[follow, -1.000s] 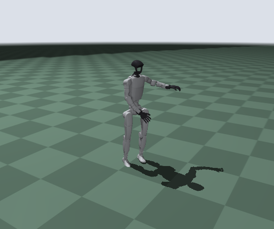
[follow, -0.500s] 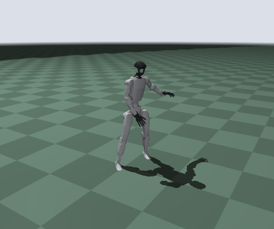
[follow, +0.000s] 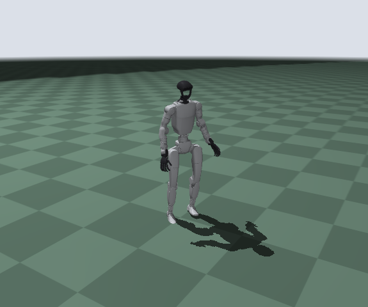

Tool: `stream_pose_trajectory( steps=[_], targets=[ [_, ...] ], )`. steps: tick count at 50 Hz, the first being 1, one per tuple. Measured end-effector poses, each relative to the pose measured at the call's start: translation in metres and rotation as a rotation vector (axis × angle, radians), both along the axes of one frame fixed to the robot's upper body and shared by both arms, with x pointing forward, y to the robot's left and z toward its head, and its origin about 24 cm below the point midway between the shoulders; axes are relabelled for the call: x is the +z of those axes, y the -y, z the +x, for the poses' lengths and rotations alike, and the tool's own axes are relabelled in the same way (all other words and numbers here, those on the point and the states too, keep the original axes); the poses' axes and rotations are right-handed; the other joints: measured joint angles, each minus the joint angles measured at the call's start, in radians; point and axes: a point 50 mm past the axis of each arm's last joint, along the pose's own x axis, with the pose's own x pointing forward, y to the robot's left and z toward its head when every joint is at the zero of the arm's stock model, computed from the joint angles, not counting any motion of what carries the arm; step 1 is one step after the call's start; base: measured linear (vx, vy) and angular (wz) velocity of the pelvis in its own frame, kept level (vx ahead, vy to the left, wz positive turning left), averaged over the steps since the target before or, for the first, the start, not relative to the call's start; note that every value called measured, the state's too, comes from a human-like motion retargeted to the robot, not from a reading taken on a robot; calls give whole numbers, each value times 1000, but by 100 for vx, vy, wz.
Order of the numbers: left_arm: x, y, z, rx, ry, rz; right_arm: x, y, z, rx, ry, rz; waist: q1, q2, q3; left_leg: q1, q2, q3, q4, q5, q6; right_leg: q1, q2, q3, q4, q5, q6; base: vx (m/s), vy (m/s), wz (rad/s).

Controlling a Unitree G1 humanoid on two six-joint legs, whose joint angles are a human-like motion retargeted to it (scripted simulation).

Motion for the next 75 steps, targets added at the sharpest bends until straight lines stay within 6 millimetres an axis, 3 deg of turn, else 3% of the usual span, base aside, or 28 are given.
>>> stream_pose_trajectory(
  steps=[5, 7, 9, 13, 20, 23, 27, 33, 39, 45, 49, 55, 62, 67, 70, 75],
  targets=[
    [0, 37, 22, -87, 90, -105, -6, -6, -8, -57, -29, 86, -1, -2, 29, 32, -23, -85, -89, 109, -11, 43, 60, 43, -18, 0, -12, 8, -7, -61],
    [-1, 45, 24, -169, 77, -132, -8, -15, -9, -51, -35, 142, -18, -17, 26, 48, -11, -78, -99, 114, -16, 54, 74, 56, -27, -2, -10, 9, -5, -43],
    [-1, 53, 27, -139, 117, -170, -9, -24, -7, -81, -6, 181, -38, -32, 26, 73, 4, -64, -115, 107, -26, 70, 84, 67, -37, -3, -8, 9, -4, -41],
    [-4, 64, 24, -212, 117, -200, -11, -45, -9, -88, 41, 280, -85, -59, -15, 94, 20, -33, -154, 104, -46, 67, 97, 87, -49, -3, -4, 8, 0, -35],
    [-15, 76, 13, -281, -9, -220, -15, -74, -6, -92, 37, 347, -148, -66, -19, 135, 48, 28, -181, 96, -52, 73, 124, 121, -39, -22, -27, 4, 0, -45],
    [-20, 83, 3, -445, -97, -219, -17, -81, -7, -31, 4, 344, -169, -55, -41, 122, 64, 70, -179, 91, -55, 44, 111, 56, 0, -59, -38, 0, 0, -72],
    [-22, 89, 0, -533, -143, -213, -18, -83, -3, 9, -13, 301, -175, -39, -58, 115, 88, 142, -180, 85, -62, 20, 71, -82, 59, -97, -42, 1, -3, -96],
    [-23, 88, -1, -631, -193, -190, -16, -75, 2, 31, -20, 264, -202, -18, -85, 114, 103, 242, -176, 68, -79, 32, 40, -162, 36, -106, -37, 2, -4, -89],
    [-22, 80, 1, -553, -180, -194, -15, -72, 5, 22, -19, 245, -221, -9, -86, 146, 119, 355, -139, 40, -57, 50, 61, -60, -7, -62, -30, 5, -10, -98],
    [-17, 70, 11, -473, -124, -168, -12, -72, 10, 34, 8, 238, -216, -26, -72, 100, 144, 438, 59, 0, 0, 30, 66, 72, 28, -60, 7, 5, -10, -111],
    [-15, 72, 14, -434, -74, -156, -10, -66, 9, 26, 27, 220, -203, -21, -52, 47, 103, 266, 147, -4, -4, 70, 80, 161, -25, -31, 10, 3, -4, -122],
    [-13, 75, 14, -424, -14, -155, -11, -60, 9, 24, 21, 189, -165, -14, -29, 35, 36, -8, 27, 24, -7, 103, 109, 307, -85, 6, 4, 3, 2, -132],
    [-11, 75, 17, -446, -8, -150, -13, -61, 15, 69, -13, 156, -173, -12, -15, 54, 65, 11, -63, 94, -25, 76, 145, 395, -83, 13, -14, 0, 7, -76],
    [-11, 76, 17, -479, -24, -141, -14, -64, 15, 57, -14, 158, -199, -7, -11, 79, 83, 23, -140, 112, -48, 42, 144, 341, -43, -38, -51, -3, 10, -11],
    [-11, 73, 17, -501, -29, -119, -16, -69, 11, 44, -11, 174, -189, -5, -18, 83, 94, 32, -167, 115, -60, -5, 119, 200, 56, -86, -54, 0, 7, -17],
    [-12, 68, 13, -470, -41, -105, -20, -74, 1, 44, -40, 172, -138, -13, -43, 88, 90, 56, -196, 111, -71, -24, 50, 0, 133, -78, -46, 3, 6, -23]
  ],
)
